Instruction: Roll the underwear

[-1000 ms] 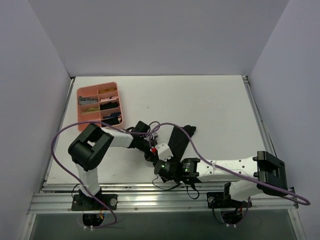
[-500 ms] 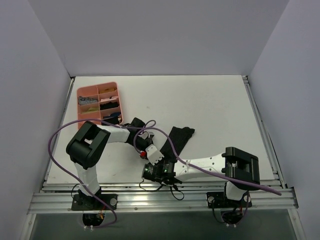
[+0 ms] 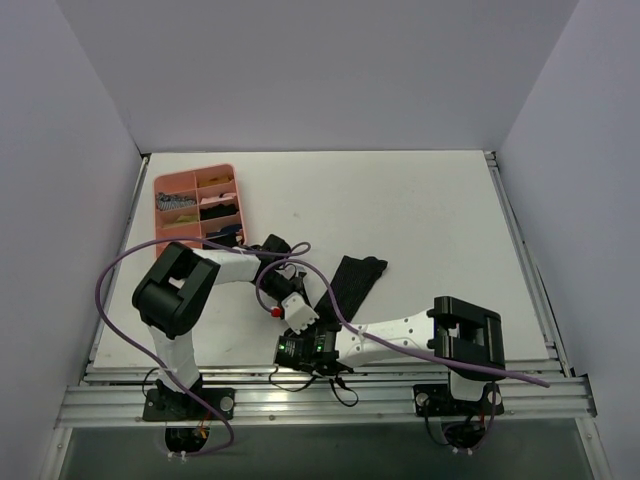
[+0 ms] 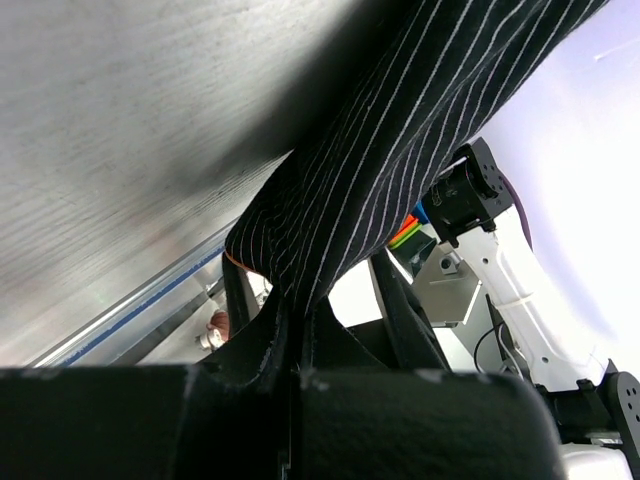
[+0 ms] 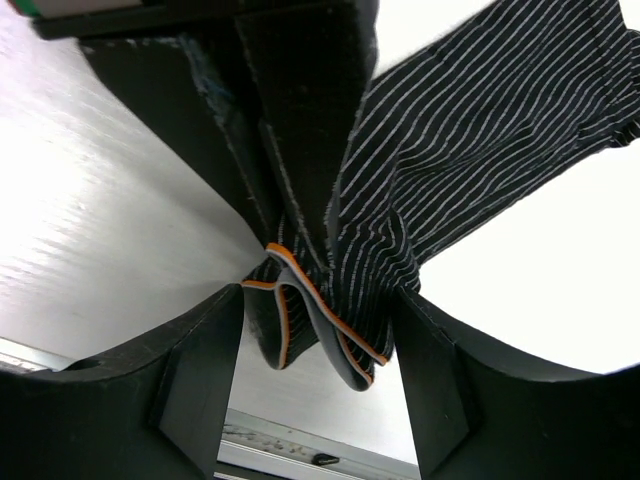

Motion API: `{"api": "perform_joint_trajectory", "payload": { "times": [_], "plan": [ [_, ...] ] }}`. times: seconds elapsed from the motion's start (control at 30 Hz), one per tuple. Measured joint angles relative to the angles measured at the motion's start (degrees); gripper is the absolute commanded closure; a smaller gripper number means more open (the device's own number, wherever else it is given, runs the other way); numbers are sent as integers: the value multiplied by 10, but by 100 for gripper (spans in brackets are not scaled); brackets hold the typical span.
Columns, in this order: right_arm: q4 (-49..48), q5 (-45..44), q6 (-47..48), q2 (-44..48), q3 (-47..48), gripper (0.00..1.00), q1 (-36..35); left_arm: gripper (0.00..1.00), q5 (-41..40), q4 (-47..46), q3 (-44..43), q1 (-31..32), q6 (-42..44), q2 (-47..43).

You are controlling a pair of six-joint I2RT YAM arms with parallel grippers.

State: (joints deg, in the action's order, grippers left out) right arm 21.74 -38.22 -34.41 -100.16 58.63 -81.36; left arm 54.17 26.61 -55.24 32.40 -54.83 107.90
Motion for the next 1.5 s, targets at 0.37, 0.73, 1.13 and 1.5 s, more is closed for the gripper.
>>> {"api": "perform_joint_trajectory", "payload": {
  "times": [0.37, 0.73, 1.13, 1.5],
  "plan": [
    [-12, -5, -36, -5, 5, 42, -4, 98, -6, 6, 0, 0, -12, -4],
    [26, -50, -86, -61, 24, 65, -5, 98, -12, 7, 6, 0, -22, -10],
    [0, 0, -47, -18, 0, 100, -13, 64, -39, 56, 14, 0, -30, -41],
    [-47, 213, 26, 51, -28, 100, 7, 49, -153, 125, -10, -6, -16, -124]
  ]
}}
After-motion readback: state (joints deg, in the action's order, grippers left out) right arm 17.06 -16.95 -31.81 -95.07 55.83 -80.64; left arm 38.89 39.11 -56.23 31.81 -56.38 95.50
